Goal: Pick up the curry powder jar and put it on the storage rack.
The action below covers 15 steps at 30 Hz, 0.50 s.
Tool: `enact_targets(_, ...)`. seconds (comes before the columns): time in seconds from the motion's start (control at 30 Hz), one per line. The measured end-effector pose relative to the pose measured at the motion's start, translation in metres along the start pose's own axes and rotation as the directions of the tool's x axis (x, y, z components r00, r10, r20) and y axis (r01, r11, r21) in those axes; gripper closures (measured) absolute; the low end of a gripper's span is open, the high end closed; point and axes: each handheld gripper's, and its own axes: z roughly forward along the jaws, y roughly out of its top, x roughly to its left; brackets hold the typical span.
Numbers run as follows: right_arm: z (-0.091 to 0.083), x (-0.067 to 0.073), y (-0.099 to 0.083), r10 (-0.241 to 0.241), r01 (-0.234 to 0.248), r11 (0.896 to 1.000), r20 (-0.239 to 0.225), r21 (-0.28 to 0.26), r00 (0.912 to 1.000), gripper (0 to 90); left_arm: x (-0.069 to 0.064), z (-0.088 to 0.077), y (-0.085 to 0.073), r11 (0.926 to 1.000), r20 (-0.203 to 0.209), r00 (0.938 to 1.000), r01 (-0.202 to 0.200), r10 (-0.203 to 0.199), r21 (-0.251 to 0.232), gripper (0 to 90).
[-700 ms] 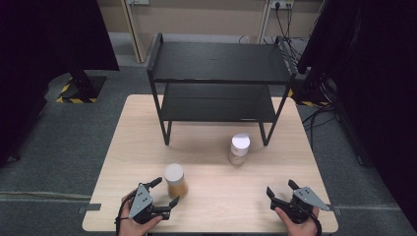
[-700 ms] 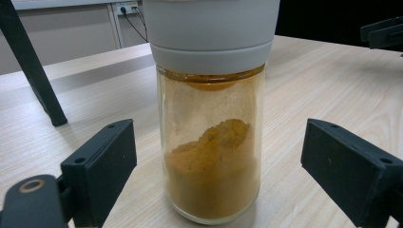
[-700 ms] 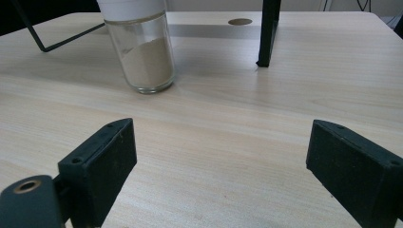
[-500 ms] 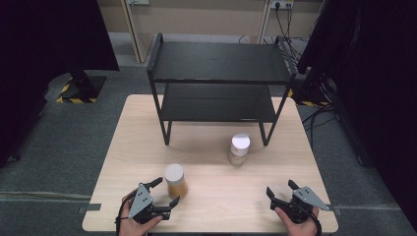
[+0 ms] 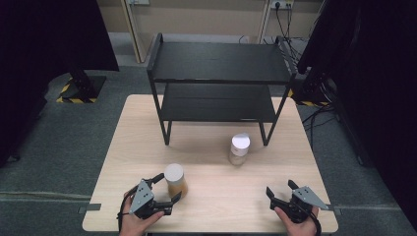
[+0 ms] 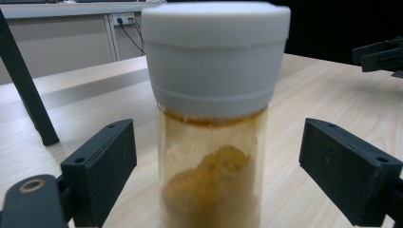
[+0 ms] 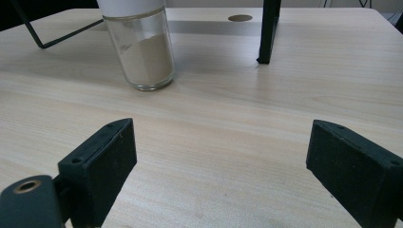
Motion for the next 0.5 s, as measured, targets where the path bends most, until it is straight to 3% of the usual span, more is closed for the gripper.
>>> enact_targets(0.5,0.0,-0.001,0.0,0.014,-0.014,1.0,-0.002,0.002,0.9999,9.8,0.01,0.012,0.013,1.0,0.021,0.9997,0.009,-0.009,0.004,15.5)
